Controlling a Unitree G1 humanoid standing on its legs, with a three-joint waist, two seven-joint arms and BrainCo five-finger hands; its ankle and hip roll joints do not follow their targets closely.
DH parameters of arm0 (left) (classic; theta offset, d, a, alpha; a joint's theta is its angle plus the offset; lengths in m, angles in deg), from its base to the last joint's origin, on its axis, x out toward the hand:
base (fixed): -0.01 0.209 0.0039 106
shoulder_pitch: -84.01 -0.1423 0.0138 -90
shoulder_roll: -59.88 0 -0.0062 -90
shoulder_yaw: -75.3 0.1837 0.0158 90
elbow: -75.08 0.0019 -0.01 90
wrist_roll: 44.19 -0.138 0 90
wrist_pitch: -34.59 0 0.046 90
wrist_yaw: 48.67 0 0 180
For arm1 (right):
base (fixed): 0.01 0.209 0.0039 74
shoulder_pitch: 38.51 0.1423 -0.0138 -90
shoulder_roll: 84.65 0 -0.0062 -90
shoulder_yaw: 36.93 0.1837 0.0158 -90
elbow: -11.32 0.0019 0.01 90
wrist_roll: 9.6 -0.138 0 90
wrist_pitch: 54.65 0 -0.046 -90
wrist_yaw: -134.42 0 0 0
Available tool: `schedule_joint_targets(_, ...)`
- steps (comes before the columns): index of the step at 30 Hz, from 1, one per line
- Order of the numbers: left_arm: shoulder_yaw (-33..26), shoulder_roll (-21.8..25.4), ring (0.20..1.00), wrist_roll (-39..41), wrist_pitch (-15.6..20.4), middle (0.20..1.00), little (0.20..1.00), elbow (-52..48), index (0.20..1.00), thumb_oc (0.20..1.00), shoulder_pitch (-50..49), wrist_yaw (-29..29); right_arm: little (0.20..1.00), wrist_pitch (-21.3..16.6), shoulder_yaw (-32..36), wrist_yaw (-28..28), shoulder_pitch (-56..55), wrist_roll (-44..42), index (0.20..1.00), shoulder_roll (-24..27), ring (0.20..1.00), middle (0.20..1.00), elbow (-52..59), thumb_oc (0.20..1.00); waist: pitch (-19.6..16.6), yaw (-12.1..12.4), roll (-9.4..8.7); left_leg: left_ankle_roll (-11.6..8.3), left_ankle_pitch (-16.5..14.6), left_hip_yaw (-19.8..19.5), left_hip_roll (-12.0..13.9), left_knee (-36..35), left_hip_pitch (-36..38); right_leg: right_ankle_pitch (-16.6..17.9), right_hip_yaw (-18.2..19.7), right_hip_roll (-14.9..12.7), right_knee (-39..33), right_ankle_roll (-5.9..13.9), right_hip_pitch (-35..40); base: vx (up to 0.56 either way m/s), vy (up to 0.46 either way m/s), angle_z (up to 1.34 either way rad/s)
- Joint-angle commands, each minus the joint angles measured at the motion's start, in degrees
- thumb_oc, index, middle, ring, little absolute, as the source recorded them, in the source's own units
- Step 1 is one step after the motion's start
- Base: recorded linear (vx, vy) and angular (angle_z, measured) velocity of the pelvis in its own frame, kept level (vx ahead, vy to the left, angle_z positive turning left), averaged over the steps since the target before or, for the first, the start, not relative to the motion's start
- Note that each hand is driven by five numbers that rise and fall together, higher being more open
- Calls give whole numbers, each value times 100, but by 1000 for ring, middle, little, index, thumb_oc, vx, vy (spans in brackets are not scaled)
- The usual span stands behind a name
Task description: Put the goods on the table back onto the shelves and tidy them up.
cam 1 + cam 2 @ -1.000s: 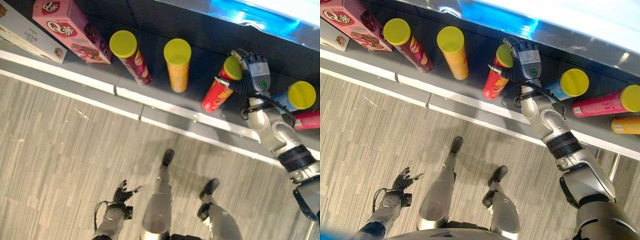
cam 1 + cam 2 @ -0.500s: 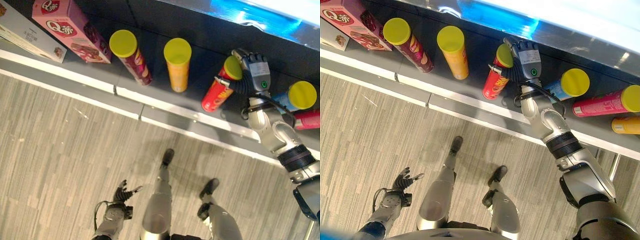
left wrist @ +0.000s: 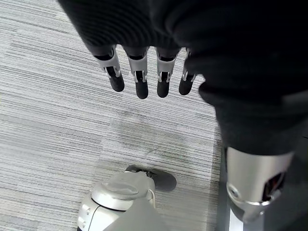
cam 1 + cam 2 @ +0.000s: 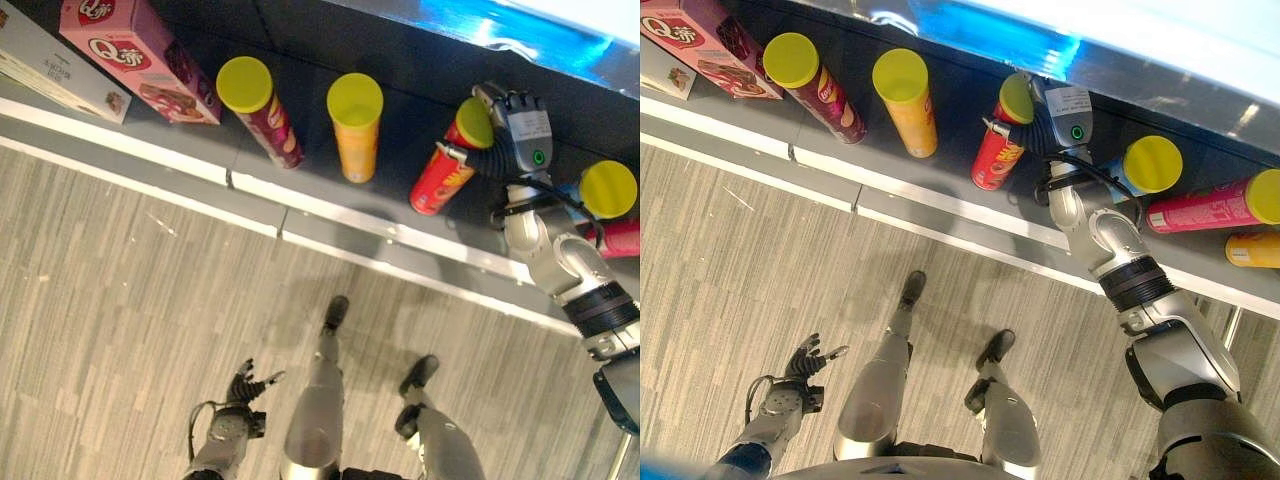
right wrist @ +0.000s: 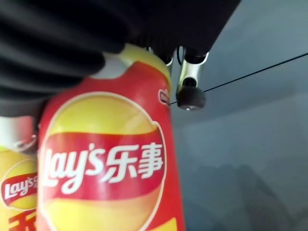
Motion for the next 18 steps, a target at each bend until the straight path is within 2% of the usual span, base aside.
schedule_joint_targets(1, 52, 132, 1000, 132, 48, 1000, 1000, 145, 1000, 1000, 30, -99, 200, -94, -189, -237, 639, 79, 200, 329, 200, 200, 32, 200, -80, -106, -123, 108, -500, 435, -251, -124, 392, 230, 711, -236, 106, 94, -638, 0, 0, 0)
schedule_joint_targets(18, 28, 127, 1000, 156, 49, 1000, 1000, 118, 1000, 1000, 17, -108, 200, -108, -194, -181, 530, 39, 200, 212, 200, 200, 45, 200, -64, -113, -74, 122, -499, 449, -258, -124, 384, 235, 718, -255, 111, 93, -648, 0, 0, 0)
